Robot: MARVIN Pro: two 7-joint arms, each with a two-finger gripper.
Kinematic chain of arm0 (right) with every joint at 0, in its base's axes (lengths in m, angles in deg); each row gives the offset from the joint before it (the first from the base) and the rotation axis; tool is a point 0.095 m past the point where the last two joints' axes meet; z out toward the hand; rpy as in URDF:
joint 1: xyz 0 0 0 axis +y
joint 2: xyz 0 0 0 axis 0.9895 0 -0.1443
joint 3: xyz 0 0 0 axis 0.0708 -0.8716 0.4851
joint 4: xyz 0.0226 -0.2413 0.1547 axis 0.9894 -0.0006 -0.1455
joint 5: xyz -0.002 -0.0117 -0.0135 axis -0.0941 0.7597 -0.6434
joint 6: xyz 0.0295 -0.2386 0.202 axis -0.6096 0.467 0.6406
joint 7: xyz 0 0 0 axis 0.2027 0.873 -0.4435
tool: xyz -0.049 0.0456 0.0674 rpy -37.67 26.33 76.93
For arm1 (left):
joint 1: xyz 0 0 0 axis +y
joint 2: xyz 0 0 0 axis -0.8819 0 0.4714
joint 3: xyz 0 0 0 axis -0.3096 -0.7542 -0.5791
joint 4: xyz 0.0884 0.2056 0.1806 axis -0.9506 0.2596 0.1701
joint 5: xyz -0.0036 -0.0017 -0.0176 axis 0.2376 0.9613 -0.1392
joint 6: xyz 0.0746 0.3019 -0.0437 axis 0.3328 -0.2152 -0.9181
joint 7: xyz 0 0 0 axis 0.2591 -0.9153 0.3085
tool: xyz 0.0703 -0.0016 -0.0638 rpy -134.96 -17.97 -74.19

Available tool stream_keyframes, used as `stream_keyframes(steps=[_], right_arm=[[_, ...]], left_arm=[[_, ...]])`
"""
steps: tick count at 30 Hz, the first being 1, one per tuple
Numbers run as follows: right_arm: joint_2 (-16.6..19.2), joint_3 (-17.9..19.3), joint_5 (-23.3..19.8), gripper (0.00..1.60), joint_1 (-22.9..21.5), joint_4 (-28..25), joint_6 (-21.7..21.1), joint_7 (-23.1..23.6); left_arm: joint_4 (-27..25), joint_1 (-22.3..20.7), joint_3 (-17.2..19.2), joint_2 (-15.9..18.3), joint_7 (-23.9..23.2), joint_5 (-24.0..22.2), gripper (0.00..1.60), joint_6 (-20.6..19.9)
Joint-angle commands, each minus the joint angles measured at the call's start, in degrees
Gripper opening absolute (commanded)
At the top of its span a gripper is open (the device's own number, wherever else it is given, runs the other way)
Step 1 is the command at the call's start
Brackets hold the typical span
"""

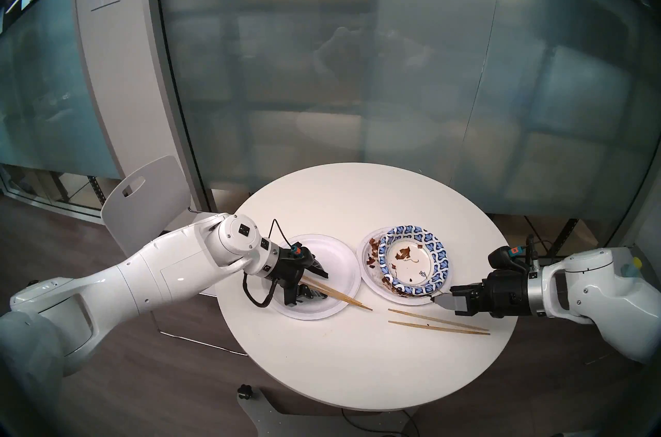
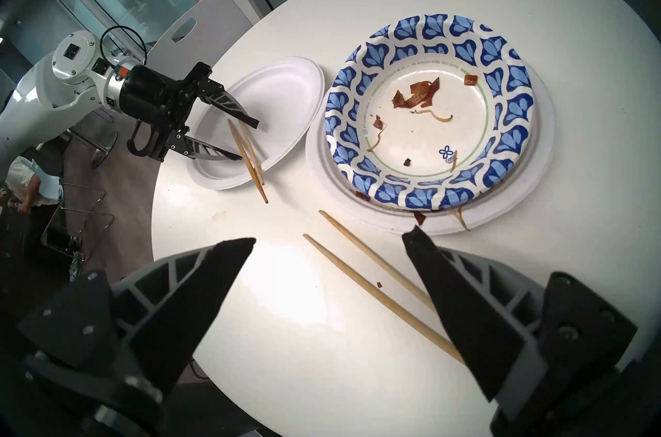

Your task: Stack the plates into one stack

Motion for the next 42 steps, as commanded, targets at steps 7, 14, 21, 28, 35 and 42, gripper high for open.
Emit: stream_keyframes(steps=[7,14,21,28,35,42], right_arm=[[0.06,0.54,0.06,1.6,-0.36,-0.57,0.09,-0.04],[0.06,0.55,0.07,1.6,-0.35,-0.57,0.09,-0.04],[0.05,0.55,0.07,1.6,-0.35,-0.57,0.09,-0.05],[0.05,0.55,0.07,1.6,-0.35,-0.57,0.09,-0.04],[0.06,0.53,0.07,1.6,-0.37,-0.56,0.1,-0.03],[0.07,0.51,0.07,1.6,-0.38,-0.55,0.1,-0.02]], left_arm=[[1.07,-0.9,0.02,-1.75,0.2,0.91,1.12,-0.85],[0.76,-0.69,-0.16,-1.96,0.33,1.44,0.92,-1.71],[1.34,-0.69,-0.29,-2.33,0.44,1.58,0.65,-2.22],[0.25,-0.42,0.32,-1.43,-0.07,0.26,0.65,-3.44],[-2.19,-0.5,1.42,0.02,-1.08,-1.48,0.33,-4.73],[-4.26,-0.51,2.48,1.25,-1.49,-2.66,0.0,-5.0]])
